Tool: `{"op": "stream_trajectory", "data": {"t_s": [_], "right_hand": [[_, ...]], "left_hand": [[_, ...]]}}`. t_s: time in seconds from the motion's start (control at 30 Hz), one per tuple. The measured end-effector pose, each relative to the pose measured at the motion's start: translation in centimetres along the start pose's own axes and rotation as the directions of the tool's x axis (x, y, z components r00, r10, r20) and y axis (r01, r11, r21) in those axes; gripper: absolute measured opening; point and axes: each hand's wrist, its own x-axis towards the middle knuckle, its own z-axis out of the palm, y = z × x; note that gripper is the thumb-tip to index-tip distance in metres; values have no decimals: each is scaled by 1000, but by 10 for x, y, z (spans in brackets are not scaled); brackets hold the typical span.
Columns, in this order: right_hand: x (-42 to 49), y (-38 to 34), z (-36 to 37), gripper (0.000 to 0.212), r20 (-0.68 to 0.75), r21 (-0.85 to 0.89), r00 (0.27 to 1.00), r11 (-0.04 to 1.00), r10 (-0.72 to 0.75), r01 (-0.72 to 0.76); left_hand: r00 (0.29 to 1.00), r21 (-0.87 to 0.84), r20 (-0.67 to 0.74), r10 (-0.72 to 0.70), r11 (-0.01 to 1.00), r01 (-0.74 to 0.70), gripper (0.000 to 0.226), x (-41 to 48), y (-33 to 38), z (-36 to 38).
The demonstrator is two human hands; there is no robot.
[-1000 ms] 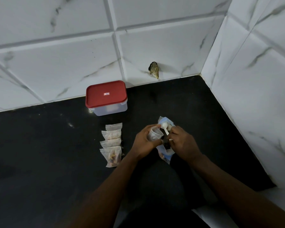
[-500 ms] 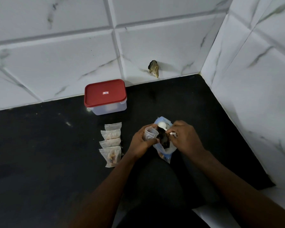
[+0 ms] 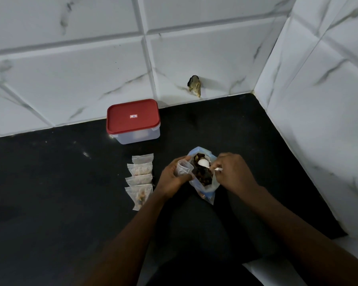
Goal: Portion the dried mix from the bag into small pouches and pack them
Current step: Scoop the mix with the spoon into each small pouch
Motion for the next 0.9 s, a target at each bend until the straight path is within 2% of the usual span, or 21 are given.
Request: {"op": "stream_trajectory", "data": {"t_s": [0.3,0.4,0.63,0.77,0.9], "right_hand": [[11,-18,23,18,-68,8,997,999,-34,34],[8,-19,34,27,-104,49,994,999,16,-11],[20,-13,29,19,13,-86,999,995,-41,42],[11,-6,14,25,91,-123,994,990,-61,72],[1,-2,9,23,-38,-61,996,995,-76,74]], "left_hand": [[999,-4,39,36,999,-36,62,-3,3,2],[999,-6,37,32,999,-32,59,-1,3,-1],[1000,-3,6,7,1000,-7,58,-1,-1,-8],[1000,-21,21,-14,1000,14,59,-1,-3,-11],[999,-22,30,-26,999,26,60,0,-5,-12]]}}
